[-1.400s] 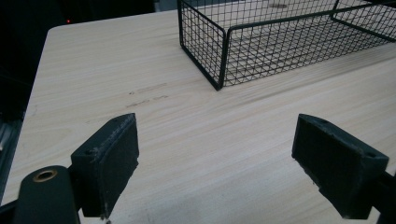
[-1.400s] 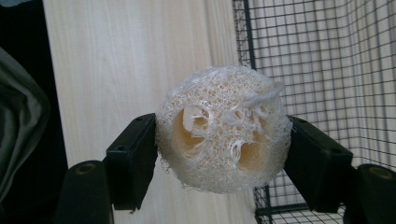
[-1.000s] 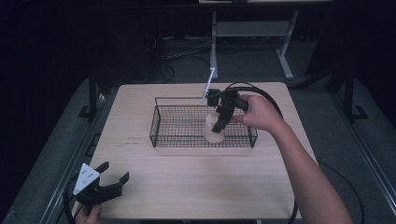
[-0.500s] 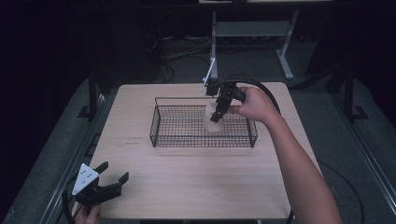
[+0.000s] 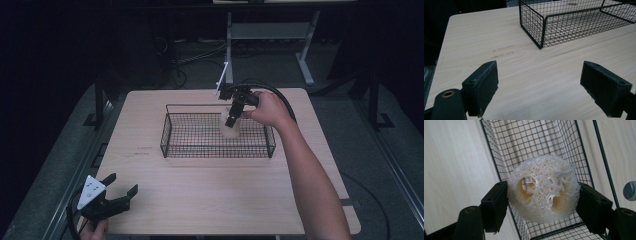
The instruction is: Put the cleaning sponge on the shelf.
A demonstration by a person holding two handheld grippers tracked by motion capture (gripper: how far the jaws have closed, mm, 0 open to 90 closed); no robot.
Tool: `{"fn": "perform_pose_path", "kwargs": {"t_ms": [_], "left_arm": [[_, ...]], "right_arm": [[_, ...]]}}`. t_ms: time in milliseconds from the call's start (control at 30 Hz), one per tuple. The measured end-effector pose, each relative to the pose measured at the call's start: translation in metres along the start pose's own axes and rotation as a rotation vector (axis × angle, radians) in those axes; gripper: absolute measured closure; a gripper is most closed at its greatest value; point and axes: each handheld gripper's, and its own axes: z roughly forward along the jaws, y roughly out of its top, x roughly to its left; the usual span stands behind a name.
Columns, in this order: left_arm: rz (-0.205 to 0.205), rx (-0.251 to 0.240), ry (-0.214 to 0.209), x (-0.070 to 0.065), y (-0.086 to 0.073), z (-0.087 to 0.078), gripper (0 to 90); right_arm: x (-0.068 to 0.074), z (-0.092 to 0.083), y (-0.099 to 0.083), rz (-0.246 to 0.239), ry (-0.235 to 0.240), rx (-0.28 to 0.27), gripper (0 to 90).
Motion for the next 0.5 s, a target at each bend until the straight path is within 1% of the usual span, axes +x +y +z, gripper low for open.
{"fn": "perform_pose_path", "kwargs": {"t_ms": [33, 67, 100, 167, 200, 233, 267, 333, 400, 467, 500], "left_arm": [[-0.002, 0.001, 0.000, 0.000, 0.000, 0.000, 14.1], [-0.002, 0.001, 0.000, 0.000, 0.000, 0.000, 14.0], [0.000, -0.001, 0.001, 0.000, 0.000, 0.000, 14.1], [-0.003, -0.002, 0.001, 0.000, 0.000, 0.000, 14.0], [0.001, 0.001, 0.002, 0.001, 0.000, -0.001, 14.1], [0.001, 0.001, 0.002, 0.001, 0.000, -0.001, 14.1], [0.001, -0.003, 0.001, 0.001, 0.000, -0.001, 14.0], [-0.001, -0.003, 0.002, 0.001, 0.000, -0.001, 14.0], [-0.001, -0.003, 0.000, 0.001, 0.000, -0.001, 14.1], [0.003, -0.003, 0.002, 0.002, 0.000, -0.001, 14.0], [0.003, -0.003, 0.002, 0.002, 0.000, -0.001, 14.0]], "right_arm": [[-0.004, 0.007, 0.000, 0.013, 0.012, 0.002, 29.3], [-0.004, 0.007, 0.000, 0.013, 0.012, 0.002, 29.3], [-0.008, 0.014, 0.000, 0.024, 0.009, 0.012, 29.3], [-0.012, 0.022, 0.000, 0.042, 0.019, 0.018, 29.3], [-0.013, 0.025, 0.000, 0.045, 0.016, 0.026, 29.4], [-0.013, 0.025, 0.000, 0.045, 0.016, 0.026, 29.4], [-0.017, 0.033, 0.001, 0.045, 0.007, 0.050, 29.4], [-0.019, 0.038, 0.002, 0.055, 0.014, 0.056, 29.3], [-0.019, 0.044, 0.004, 0.046, 0.011, 0.065, 29.3], [-0.019, 0.050, 0.006, 0.049, 0.023, 0.076, 29.3], [-0.019, 0.053, 0.007, 0.044, 0.021, 0.080, 29.3]]}}
